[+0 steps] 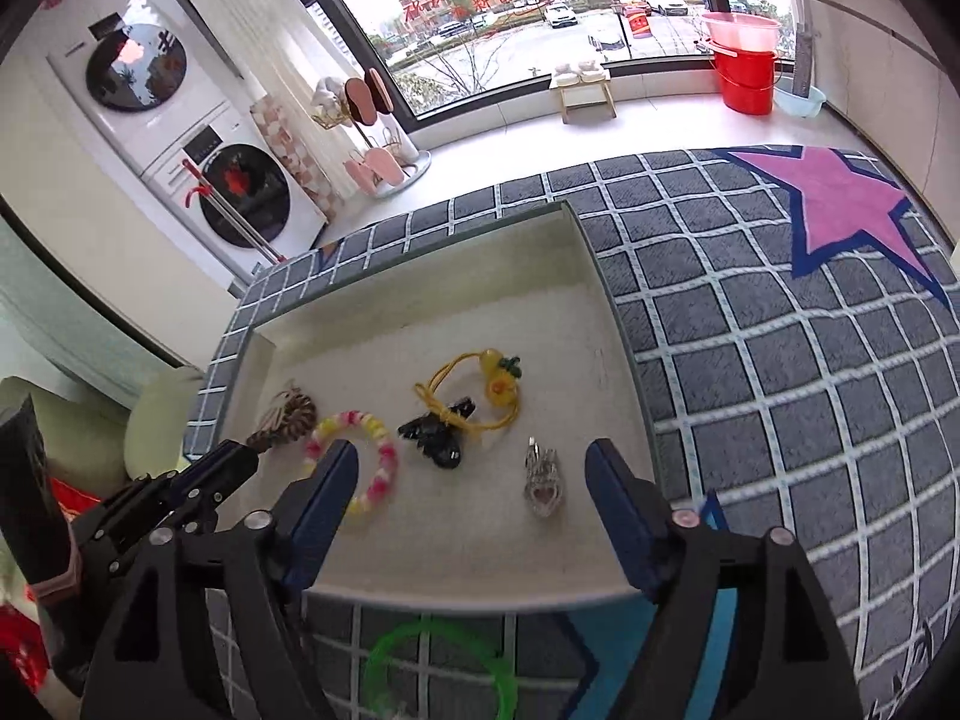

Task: Organize jewelry
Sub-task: 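Withdraw both open tools from the tray toward the remaining jewelry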

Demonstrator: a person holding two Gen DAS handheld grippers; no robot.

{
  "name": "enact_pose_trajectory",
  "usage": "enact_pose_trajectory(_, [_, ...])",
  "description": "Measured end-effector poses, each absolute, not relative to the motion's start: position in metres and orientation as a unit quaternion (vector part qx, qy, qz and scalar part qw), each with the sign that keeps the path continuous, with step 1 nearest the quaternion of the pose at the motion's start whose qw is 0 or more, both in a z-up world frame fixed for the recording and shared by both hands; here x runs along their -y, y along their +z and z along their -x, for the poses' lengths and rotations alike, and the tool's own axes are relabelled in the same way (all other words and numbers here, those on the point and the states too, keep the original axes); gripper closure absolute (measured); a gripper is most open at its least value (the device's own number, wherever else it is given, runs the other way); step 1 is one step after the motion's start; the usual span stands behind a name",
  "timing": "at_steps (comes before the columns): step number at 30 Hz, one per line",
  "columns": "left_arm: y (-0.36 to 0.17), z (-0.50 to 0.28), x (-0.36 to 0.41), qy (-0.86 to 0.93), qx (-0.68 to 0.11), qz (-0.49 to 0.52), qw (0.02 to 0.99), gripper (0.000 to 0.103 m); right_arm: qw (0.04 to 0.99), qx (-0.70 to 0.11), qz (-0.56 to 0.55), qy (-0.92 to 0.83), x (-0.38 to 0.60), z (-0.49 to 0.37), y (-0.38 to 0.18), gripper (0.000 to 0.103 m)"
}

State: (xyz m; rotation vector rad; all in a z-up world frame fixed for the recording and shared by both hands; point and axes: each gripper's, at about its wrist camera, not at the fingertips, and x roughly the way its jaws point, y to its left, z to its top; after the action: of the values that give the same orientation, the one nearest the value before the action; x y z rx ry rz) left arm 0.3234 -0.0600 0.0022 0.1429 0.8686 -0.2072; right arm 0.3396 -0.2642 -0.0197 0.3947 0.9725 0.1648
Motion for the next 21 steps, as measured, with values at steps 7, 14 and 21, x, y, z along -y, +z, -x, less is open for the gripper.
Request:
enact_pose_trajectory(7, [0.013, -0.297, 0.041, -0.116, -0.426, -0.031, 0.897, 0.078, 0.859, -0.459, -0.214, 0.077, 0.275, -0.305, -0.016, 0.018])
enact_pose_trajectory(14, [0.016, -0.270, 0.022, -0.113, -0.431, -0.005, 0.895, 0.077, 0.858, -0.456, -0.227, 0.069, 0.284, -0.275, -0.012, 0.018])
enact_pose_trajectory(21, [0.026, -0.244, 0.005, -0.090, -0.410, 0.000, 0.908, 0.000, 0.858, -0.456, -0.227, 0.065, 0.283, -0.248, -0.011, 0.000])
